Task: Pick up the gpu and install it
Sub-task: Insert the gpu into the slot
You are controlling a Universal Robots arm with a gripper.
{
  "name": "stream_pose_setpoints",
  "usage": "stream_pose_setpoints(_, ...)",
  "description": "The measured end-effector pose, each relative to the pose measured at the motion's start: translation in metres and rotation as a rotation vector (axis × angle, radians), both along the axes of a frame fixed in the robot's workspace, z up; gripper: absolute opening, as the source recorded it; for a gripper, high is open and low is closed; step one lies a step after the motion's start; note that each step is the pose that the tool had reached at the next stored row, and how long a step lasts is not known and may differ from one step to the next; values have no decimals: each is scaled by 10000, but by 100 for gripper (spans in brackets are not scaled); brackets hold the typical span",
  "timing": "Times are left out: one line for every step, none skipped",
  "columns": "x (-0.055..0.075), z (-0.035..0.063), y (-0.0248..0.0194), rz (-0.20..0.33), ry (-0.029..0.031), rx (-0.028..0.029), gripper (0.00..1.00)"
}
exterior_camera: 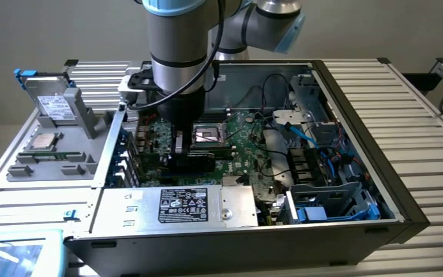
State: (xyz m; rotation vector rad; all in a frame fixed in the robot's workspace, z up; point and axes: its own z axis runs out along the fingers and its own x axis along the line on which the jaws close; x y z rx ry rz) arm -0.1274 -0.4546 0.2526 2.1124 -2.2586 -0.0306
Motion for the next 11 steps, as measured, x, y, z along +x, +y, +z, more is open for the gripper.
stream_pose_setpoints(0, 0, 0, 0, 0, 0, 27)
stream_pose_setpoints(0, 0, 0, 0, 0, 0, 27)
stream_pose_setpoints(0, 0, 0, 1, 0, 0, 27)
stream_pose_setpoints(0, 0, 0, 0, 0, 0, 27)
stream_pose_setpoints(0, 0, 0, 0, -1, 0, 27)
stream_pose_setpoints(0, 0, 0, 0, 0, 0, 27)
stream_pose_setpoints(0, 0, 0, 0, 0, 0, 27)
stream_pose_setpoints(0, 0, 0, 0, 0, 1, 27)
stream_pose_setpoints(0, 0, 0, 0, 0, 0, 27)
stream_pose_setpoints(0, 0, 0, 1, -1, 1, 27)
stream_pose_setpoints(0, 0, 0, 0, 0, 0, 27)
